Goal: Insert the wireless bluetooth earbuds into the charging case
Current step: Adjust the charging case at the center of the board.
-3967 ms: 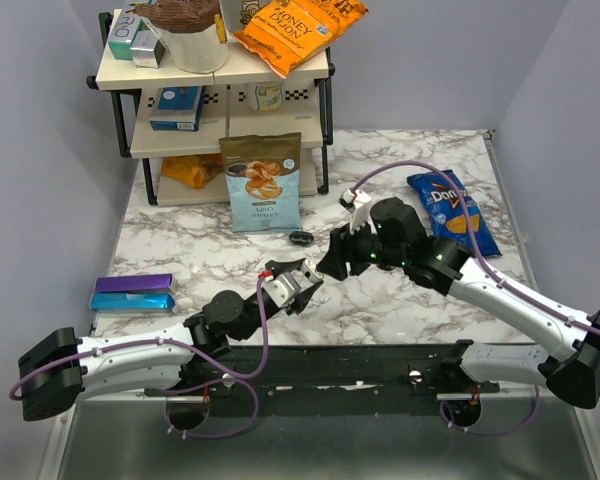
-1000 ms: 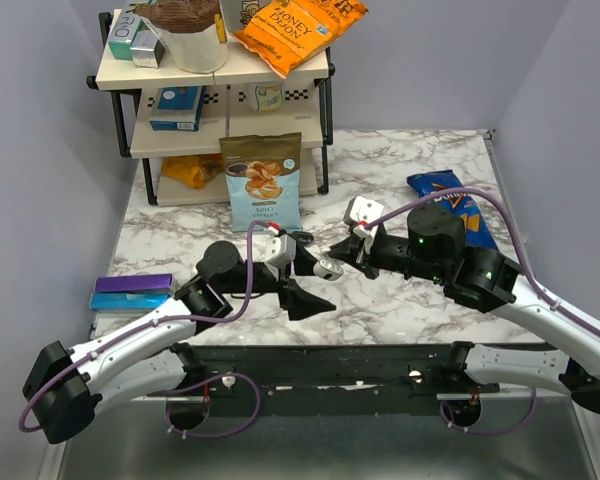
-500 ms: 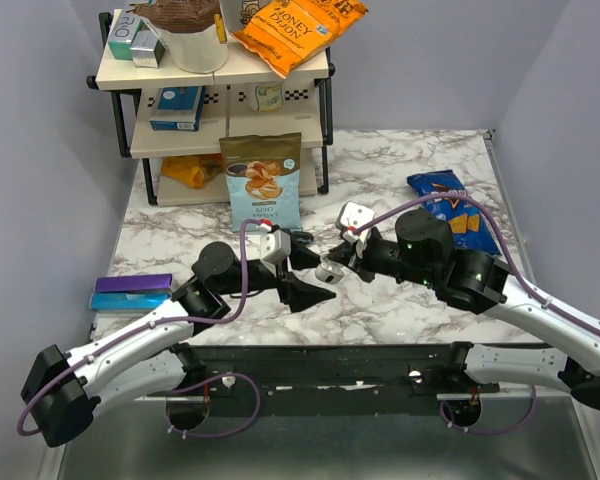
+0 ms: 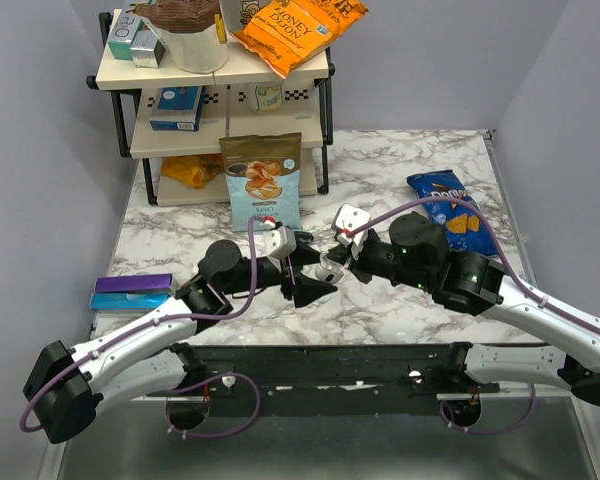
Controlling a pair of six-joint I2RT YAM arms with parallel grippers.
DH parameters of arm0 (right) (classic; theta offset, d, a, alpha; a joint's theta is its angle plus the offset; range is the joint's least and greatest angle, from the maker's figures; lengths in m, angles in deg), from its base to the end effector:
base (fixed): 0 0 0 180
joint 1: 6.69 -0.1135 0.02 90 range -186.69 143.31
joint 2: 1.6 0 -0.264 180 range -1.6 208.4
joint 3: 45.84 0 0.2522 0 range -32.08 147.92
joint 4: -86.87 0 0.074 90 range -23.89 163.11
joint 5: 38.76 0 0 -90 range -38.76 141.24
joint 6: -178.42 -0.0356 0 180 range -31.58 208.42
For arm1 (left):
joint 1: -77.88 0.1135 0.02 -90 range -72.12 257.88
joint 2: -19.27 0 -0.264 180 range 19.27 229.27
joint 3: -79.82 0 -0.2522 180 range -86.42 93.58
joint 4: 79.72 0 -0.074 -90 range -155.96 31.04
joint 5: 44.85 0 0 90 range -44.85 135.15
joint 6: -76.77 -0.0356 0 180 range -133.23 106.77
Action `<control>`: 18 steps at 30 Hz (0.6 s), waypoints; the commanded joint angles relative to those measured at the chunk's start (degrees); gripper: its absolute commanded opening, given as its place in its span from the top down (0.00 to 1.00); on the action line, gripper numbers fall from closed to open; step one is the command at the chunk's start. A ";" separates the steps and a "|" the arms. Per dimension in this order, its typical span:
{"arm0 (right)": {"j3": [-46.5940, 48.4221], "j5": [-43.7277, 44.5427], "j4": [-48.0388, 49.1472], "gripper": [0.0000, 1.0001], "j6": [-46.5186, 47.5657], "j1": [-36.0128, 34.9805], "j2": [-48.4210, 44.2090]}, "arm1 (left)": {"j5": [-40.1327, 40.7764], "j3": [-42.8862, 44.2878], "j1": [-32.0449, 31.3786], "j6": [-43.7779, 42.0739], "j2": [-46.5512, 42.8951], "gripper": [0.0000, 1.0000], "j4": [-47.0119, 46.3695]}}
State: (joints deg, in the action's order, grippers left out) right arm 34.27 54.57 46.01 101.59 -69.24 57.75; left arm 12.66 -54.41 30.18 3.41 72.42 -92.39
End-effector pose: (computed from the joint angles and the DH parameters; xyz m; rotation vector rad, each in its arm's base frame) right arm 0.1051 0.1979 0.3924 -1.1689 1.5684 0.5193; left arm 0.1308 -0.1722 0.3020 0.9004 1.3732 -1.2993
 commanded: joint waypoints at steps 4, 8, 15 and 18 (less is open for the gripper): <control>0.54 2.46 -0.59 0.99 1.42 -1.00 -0.29 | 1.11 2.09 0.77 -1.18 1.52 0.25 2.18; 0.45 5.18 -0.60 0.99 2.30 -1.53 -0.82 | 1.37 2.27 1.21 -0.04 1.09 0.19 1.83; 2.20 6.07 0.29 0.99 0.63 -1.62 -4.16 | 8.05 -1.94 1.30 4.18 -1.46 0.05 0.77; 3.09 6.77 0.28 0.99 -0.24 -1.62 -4.68 | 13.23 -3.44 1.30 8.39 -2.43 0.01 1.38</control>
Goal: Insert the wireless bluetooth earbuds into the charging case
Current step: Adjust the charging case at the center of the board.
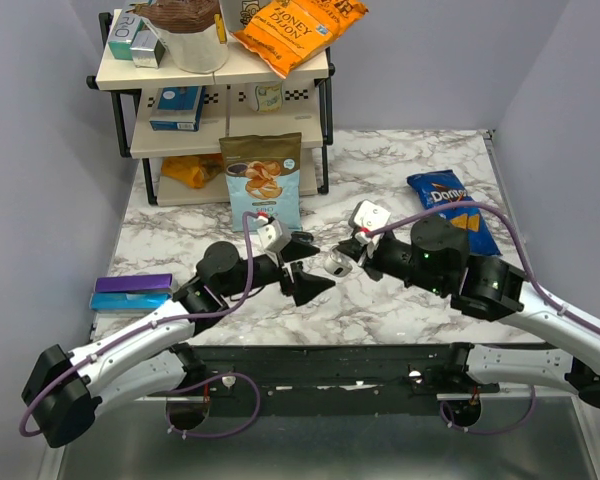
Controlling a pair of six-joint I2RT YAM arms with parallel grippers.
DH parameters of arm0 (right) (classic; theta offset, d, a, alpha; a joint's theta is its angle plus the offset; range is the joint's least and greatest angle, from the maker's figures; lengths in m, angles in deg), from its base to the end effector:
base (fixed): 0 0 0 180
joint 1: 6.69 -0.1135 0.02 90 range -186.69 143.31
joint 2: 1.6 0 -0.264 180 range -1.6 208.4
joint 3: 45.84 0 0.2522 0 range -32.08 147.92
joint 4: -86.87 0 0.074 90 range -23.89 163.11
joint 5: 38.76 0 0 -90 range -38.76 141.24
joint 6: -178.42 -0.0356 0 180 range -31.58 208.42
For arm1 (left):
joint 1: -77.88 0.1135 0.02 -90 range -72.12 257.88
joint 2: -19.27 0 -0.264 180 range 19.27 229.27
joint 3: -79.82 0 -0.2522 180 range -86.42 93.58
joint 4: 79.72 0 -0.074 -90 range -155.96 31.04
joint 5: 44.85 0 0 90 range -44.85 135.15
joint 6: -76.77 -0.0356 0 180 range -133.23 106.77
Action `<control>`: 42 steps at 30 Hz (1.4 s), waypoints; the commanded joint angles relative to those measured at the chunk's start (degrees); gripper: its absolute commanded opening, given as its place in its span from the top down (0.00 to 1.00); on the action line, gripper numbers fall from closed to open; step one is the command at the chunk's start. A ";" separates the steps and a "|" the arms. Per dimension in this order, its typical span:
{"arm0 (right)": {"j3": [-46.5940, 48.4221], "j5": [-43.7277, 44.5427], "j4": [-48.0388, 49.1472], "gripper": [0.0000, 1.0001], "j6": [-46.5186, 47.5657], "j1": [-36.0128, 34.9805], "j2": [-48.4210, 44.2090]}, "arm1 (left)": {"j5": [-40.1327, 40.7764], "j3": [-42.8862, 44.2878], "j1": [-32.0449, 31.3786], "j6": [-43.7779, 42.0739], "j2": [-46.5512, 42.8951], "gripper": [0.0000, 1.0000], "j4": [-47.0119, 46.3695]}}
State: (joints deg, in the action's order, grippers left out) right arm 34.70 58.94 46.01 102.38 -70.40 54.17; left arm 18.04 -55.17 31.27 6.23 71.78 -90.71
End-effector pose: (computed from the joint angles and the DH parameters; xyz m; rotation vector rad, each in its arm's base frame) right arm 0.0953 0.1821 0.4072 -1.1012 1.5193 0.4786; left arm 0.1358 -0.1673 0.2965 0.7774 1.4653 -1.2558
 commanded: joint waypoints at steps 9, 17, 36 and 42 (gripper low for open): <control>3.79 4.16 -0.24 0.99 -1.12 -0.46 -1.36 | 10.01 -4.08 0.29 14.55 -1.45 0.01 -1.67; 3.71 8.54 -3.40 0.99 0.54 -0.46 0.30 | -4.52 -2.25 0.20 9.29 -0.83 0.06 -6.81; 3.26 10.31 -2.00 0.99 1.60 -1.86 4.26 | -3.82 6.28 0.29 -4.35 3.56 0.12 0.06; 3.26 11.02 -1.39 0.99 1.78 -2.04 5.31 | -6.55 7.51 0.29 -4.87 4.70 0.19 0.32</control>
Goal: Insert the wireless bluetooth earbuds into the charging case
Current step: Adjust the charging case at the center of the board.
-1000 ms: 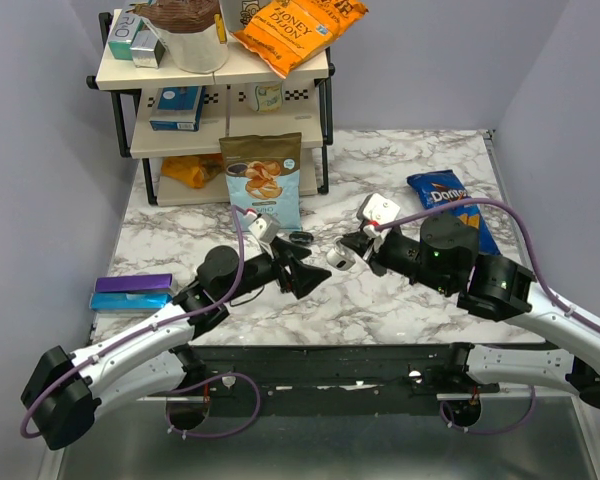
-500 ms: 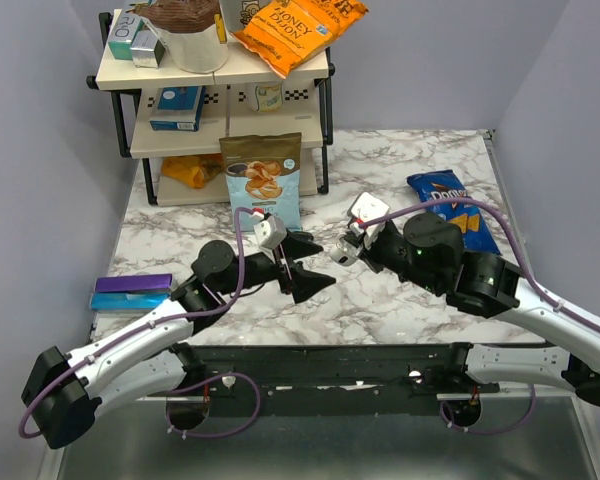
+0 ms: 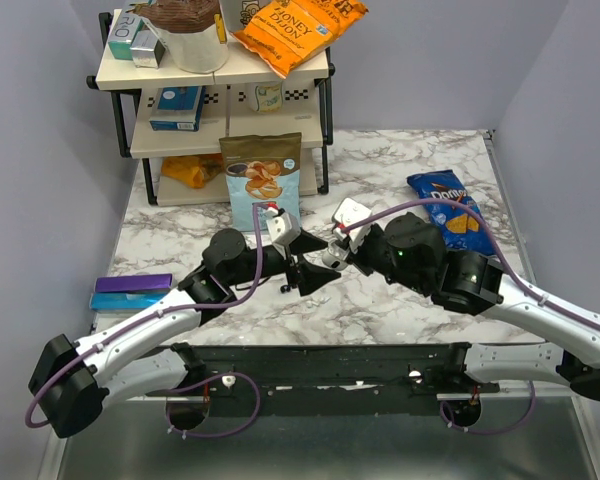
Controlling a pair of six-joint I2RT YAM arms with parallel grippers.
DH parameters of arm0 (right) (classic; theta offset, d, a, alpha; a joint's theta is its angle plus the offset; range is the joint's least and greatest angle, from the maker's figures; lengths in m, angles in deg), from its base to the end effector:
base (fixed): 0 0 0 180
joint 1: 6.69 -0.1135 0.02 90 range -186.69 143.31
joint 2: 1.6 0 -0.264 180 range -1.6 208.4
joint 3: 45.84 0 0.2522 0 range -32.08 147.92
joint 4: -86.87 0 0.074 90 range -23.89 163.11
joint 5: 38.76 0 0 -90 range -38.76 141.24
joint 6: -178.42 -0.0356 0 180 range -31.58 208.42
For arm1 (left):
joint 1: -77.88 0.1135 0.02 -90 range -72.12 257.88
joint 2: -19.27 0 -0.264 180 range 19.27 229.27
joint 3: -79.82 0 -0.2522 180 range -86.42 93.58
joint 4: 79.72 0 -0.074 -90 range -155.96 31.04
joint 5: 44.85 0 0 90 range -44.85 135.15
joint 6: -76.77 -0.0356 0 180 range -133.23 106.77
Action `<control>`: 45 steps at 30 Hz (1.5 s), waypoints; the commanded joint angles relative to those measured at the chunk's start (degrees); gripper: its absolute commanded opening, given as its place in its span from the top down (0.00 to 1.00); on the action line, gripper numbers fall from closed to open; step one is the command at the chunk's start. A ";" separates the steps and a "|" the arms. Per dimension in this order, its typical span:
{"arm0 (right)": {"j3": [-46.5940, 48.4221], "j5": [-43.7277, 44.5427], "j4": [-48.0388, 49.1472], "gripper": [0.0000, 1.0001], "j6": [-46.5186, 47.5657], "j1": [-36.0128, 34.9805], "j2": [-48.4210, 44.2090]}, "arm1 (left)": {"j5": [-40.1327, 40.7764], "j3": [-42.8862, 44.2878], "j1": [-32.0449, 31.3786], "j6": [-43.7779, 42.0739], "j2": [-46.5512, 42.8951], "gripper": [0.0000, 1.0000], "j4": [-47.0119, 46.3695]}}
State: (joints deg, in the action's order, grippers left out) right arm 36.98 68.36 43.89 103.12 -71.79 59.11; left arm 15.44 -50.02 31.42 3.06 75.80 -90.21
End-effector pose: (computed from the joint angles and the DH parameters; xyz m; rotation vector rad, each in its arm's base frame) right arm 0.1044 0.2001 0.4002 -1.0786 1.6003 0.3016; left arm 0.1454 -0.1787 0.3133 0.8478 1.4113 -1.2444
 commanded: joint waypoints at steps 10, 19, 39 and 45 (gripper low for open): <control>1.25 1.68 0.82 0.99 1.03 -0.91 1.52 | -5.44 2.53 0.05 -1.35 1.39 0.25 -1.24; 1.26 1.60 0.74 0.99 1.12 -1.17 2.13 | -5.35 2.88 0.05 -1.70 1.74 0.28 -1.59; 1.43 1.86 -0.05 0.99 1.74 -2.22 3.10 | -7.20 4.20 0.14 -3.29 3.76 0.51 0.34; 1.52 1.77 -0.41 0.99 1.74 -2.49 3.19 | -6.94 3.77 0.14 -3.55 3.67 0.77 -0.09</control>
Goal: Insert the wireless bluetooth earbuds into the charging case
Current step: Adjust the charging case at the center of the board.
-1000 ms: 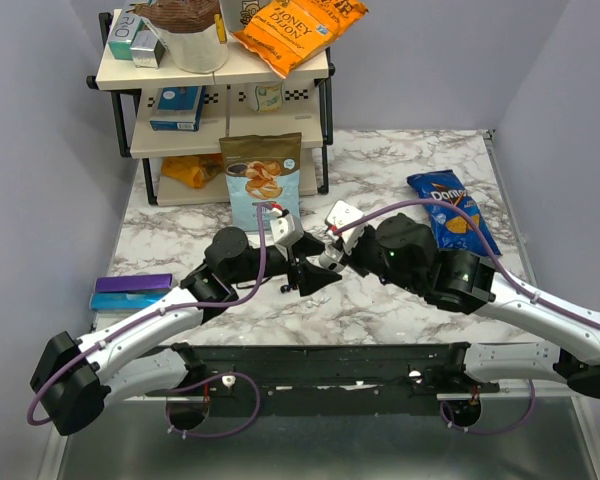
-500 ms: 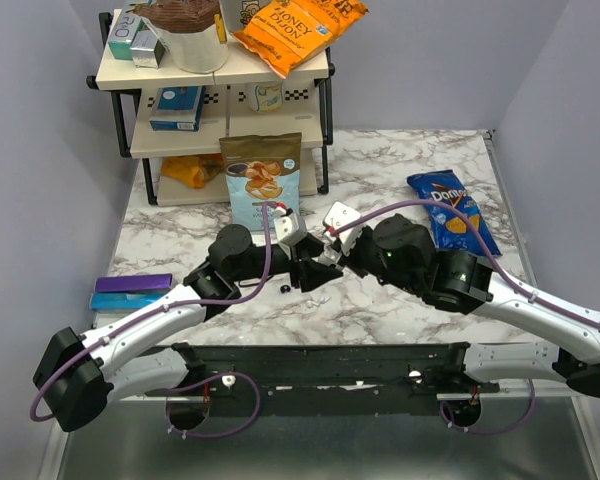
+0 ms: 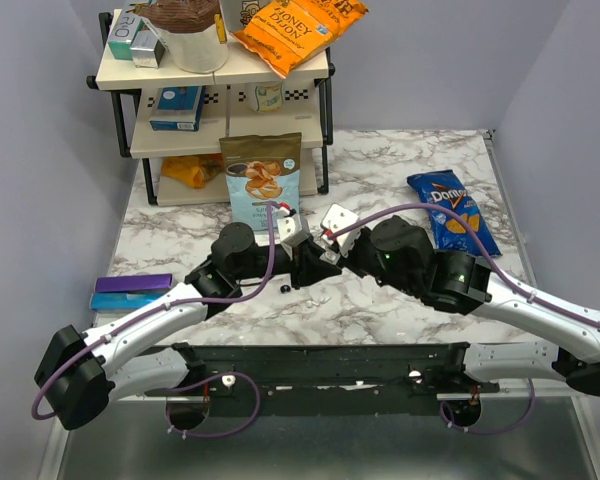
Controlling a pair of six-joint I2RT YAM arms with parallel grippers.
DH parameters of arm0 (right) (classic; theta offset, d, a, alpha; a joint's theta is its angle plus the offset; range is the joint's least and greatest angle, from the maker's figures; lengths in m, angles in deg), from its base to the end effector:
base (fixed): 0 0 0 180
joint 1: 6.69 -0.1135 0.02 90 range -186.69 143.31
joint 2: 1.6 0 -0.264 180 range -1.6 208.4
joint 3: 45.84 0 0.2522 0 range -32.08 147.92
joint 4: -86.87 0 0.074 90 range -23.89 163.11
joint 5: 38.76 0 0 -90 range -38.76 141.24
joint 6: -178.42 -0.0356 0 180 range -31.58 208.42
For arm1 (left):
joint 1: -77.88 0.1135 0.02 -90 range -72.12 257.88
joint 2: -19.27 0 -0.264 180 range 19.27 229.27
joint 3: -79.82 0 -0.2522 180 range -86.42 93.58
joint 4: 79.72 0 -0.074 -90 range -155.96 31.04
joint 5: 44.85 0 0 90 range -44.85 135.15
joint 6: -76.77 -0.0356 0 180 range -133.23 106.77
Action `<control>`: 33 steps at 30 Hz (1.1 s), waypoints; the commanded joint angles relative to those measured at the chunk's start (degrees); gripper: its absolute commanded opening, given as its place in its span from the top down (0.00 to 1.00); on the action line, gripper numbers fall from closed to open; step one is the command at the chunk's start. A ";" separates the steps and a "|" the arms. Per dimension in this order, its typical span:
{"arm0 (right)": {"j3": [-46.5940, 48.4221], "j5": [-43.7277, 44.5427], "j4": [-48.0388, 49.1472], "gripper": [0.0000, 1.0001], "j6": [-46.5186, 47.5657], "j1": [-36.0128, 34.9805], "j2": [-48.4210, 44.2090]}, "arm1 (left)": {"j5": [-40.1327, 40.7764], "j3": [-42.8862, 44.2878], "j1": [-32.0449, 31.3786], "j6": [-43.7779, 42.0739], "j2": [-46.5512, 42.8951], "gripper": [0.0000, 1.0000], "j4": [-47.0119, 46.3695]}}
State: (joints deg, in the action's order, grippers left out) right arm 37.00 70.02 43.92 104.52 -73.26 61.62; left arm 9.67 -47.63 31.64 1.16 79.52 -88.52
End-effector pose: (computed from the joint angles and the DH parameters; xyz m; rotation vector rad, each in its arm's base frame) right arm 0.1050 0.2134 0.3912 -1.1300 1.6062 0.2554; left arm 0.1524 -0.1890 0.3109 0.9571 1.4197 -1.2871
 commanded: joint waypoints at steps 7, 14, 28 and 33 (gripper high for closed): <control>1.23 -0.24 -0.69 0.99 0.16 -1.20 0.50 | 0.59 -1.25 -0.08 -1.39 -1.10 1.00 -5.11; 1.67 -1.03 -0.52 0.78 -1.68 -1.20 -0.29 | 3.49 -8.27 -0.08 -0.33 -2.94 1.00 -16.96; -0.77 -1.56 5.98 0.04 -18.44 2.84 -10.48 | 17.72 -29.19 -1.48 6.97 -6.97 1.00 -51.96; -13.77 -0.24 8.09 0.14 -26.20 7.32 -15.22 | 20.89 -32.72 -4.56 6.00 -13.22 1.00 -48.65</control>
State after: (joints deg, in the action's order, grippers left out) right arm 32.06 68.78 50.41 86.75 -68.28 48.14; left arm 26.08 -78.50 29.02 7.24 70.86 -132.91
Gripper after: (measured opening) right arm 0.896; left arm 0.351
